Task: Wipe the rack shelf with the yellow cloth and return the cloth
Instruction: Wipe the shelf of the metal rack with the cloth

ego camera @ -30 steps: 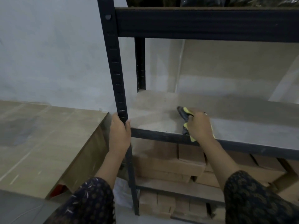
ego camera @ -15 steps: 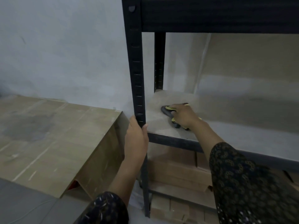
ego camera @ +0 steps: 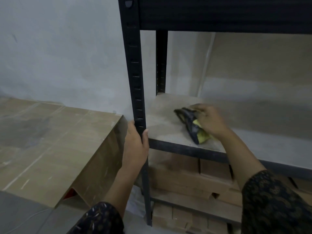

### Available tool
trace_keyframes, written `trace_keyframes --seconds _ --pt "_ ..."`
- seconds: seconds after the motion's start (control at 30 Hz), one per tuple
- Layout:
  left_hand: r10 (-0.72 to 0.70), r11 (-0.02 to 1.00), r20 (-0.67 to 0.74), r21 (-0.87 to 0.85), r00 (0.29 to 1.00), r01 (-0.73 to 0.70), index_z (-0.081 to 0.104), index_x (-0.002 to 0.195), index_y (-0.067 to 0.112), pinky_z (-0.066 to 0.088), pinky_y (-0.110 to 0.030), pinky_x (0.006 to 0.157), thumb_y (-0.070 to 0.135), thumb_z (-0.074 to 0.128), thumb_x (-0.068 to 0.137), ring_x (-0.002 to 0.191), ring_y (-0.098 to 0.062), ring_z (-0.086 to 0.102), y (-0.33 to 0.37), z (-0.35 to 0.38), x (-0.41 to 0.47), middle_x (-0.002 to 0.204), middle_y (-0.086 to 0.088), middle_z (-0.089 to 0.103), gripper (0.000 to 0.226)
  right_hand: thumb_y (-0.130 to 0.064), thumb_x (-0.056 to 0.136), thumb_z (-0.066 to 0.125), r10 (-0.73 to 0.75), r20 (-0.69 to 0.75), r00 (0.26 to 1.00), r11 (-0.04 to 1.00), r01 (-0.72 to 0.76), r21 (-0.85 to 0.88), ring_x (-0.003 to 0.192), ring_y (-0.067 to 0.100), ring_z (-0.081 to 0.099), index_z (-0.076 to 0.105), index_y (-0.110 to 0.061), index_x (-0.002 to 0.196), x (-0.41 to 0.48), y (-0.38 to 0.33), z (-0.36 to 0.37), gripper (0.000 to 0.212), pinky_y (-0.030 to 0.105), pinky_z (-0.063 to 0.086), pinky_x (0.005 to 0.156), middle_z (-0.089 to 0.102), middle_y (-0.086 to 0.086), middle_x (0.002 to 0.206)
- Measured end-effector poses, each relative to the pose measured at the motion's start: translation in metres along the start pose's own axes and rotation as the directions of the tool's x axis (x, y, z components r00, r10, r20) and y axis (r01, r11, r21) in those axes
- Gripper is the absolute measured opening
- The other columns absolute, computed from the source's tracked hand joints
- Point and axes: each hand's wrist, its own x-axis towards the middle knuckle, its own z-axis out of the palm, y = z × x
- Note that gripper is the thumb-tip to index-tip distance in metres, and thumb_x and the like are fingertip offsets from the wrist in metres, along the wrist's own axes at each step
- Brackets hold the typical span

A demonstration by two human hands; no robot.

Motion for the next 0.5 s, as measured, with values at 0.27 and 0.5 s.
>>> trace_keyframes --seconds 0.27,0.5 --pt "-0.010 0.997 0.020 -0.078 1.000 0.012 0.029 0.136 0.007 0.049 -0.013 0.078 0.043 0.033 0.093 0.098 -0.016 0.061 -0.017 0.019 0.001 0.112 -0.004 0.058 0.057 -0.021 0.098 0.041 0.372 -0.214 0.903 0.850 -0.424 -0.312 0.109 0.038 0.055 0.057 0.001 0.111 0.071 0.030 0.043 0.030 0.043 0.047 0.090 0.058 0.021 0.116" --pt "-0.081 0.993 -0.015 -0.084 0.997 0.079 0.021 0.145 0.004 0.053 -0.044 0.090 0.053 0.029 0.088 0.113 -0.028 0.058 -0.019 0.024 0.002 0.125 -0.014 0.055 0.076 -0.017 0.097 0.047 0.211 -0.019 0.977 0.969 -0.212 -0.126 0.109 0.035 0.059 0.062 -0.002 0.118 0.103 -0.012 0.084 0.031 0.033 0.045 0.088 0.063 0.019 0.120"
